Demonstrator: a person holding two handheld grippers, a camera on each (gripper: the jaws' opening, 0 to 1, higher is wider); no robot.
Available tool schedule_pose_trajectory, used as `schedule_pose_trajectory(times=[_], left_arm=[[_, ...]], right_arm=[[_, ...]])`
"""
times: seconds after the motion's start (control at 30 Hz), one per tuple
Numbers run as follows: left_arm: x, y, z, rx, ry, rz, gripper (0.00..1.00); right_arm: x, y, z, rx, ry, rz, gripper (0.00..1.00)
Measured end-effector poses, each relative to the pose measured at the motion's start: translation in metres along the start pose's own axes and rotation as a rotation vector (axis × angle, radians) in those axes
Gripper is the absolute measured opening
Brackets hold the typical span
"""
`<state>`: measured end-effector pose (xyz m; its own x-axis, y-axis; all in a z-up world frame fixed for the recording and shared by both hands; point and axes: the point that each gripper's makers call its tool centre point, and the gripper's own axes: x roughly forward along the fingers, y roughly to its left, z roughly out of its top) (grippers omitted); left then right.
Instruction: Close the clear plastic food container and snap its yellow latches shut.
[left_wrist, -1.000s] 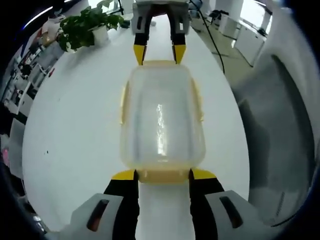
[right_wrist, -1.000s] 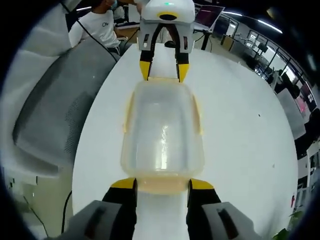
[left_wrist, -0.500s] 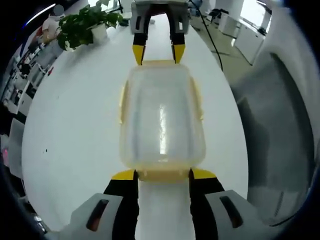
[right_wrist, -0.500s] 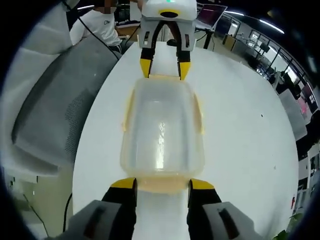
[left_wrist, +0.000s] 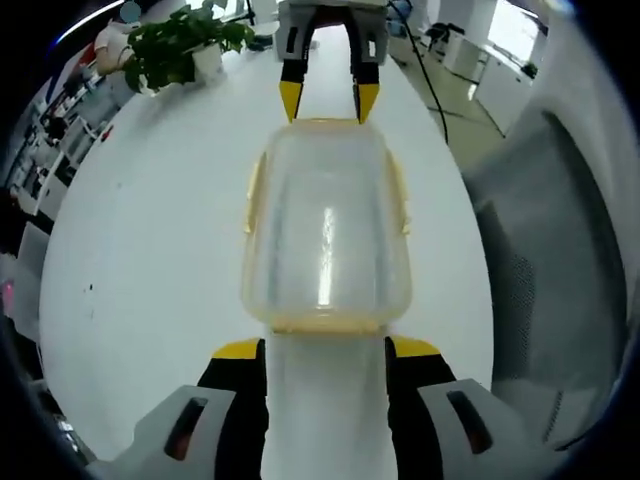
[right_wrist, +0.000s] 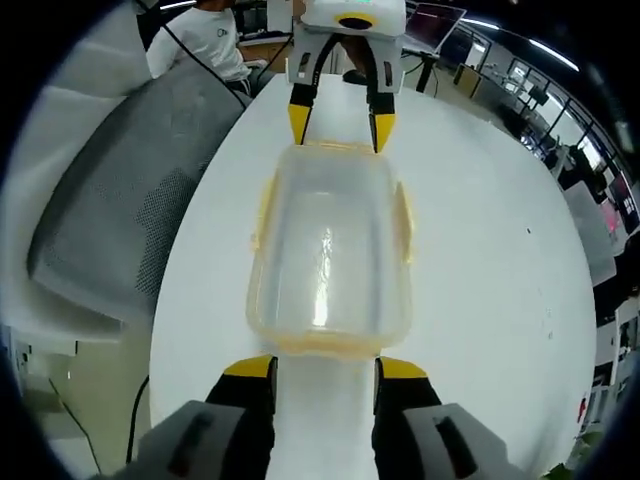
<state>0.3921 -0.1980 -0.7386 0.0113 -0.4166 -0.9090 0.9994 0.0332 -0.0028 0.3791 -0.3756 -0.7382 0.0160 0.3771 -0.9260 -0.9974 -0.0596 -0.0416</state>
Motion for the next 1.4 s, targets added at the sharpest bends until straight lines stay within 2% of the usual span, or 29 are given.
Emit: schedule_pose_trajectory(times=[0.2,0.3,0.37,0.4,0.47,0.5,0.6,0.67,0.73,0.87,0.9,0.97,1.03,1.1,1.17,1.23,1.3,1.33,1.4], left_arm=[[-0.006,0.000,-0.001,-0.071,-0.024,0.004,0.52],[-0.011,-0.001,-0.001,-0.110,-0.043,0.007,0.50],[-0.015,-0.001,0.000,-0.150,-0.072,0.014,0.50],[-0.016,-0.002,0.002,-0.186,-0.093,0.014,0.50],[-0.017,-0.003,0.005,-0.264,-0.130,0.004,0.51],[-0.019,0.000,0.006,-0.295,-0.142,0.020,0.49],[-0.020,0.003,0.006,-0.344,-0.157,0.039,0.46],[-0.020,0.003,0.007,-0.390,-0.173,0.041,0.46],[-0.021,0.000,0.012,-0.477,-0.211,0.027,0.46],[-0.023,0.006,0.019,-0.613,-0.288,0.055,0.43],[-0.022,0.005,0.019,-0.662,-0.301,0.051,0.42],[-0.020,0.005,0.020,-0.740,-0.325,0.054,0.41],[-0.020,0.004,0.020,-0.791,-0.334,0.049,0.40],[-0.019,0.005,0.011,-0.853,-0.308,0.079,0.39],[-0.019,0.005,0.013,-0.839,-0.320,0.083,0.39],[-0.017,0.005,0.011,-0.865,-0.313,0.085,0.38],[-0.013,0.004,0.010,-0.883,-0.305,0.089,0.38],[-0.012,0.004,0.010,-0.882,-0.307,0.089,0.38],[-0.008,0.002,0.013,-0.898,-0.317,0.077,0.39]], right_arm=[[-0.007,0.000,0.009,0.043,-0.026,-0.006,0.42],[-0.011,-0.003,0.012,0.078,-0.036,-0.033,0.38],[-0.014,-0.004,0.014,0.145,-0.043,-0.047,0.36],[-0.015,-0.002,0.018,0.197,-0.075,-0.039,0.37],[-0.016,-0.002,0.021,0.249,-0.090,-0.035,0.39],[-0.016,-0.003,0.020,0.273,-0.085,-0.047,0.38],[-0.017,-0.003,0.020,0.338,-0.093,-0.052,0.31],[-0.016,-0.004,0.025,0.409,-0.127,-0.059,0.30],[-0.016,-0.008,0.023,0.469,-0.131,-0.082,0.34],[-0.013,-0.004,0.017,0.611,-0.107,-0.074,0.30],[-0.012,-0.001,0.021,0.675,-0.130,-0.049,0.31],[-0.011,-0.004,0.024,0.744,-0.158,-0.054,0.31],[-0.010,-0.009,0.024,0.820,-0.175,-0.073,0.32],[-0.008,-0.011,0.021,0.886,-0.160,-0.092,0.33],[-0.006,-0.014,0.014,0.889,-0.118,-0.134,0.34],[-0.002,-0.012,0.014,0.898,-0.108,-0.130,0.35],[0.000,-0.008,0.018,0.931,-0.120,-0.101,0.34],[0.003,-0.003,0.023,0.960,-0.137,-0.064,0.32],[0.004,-0.008,0.021,0.988,-0.149,-0.093,0.34]])
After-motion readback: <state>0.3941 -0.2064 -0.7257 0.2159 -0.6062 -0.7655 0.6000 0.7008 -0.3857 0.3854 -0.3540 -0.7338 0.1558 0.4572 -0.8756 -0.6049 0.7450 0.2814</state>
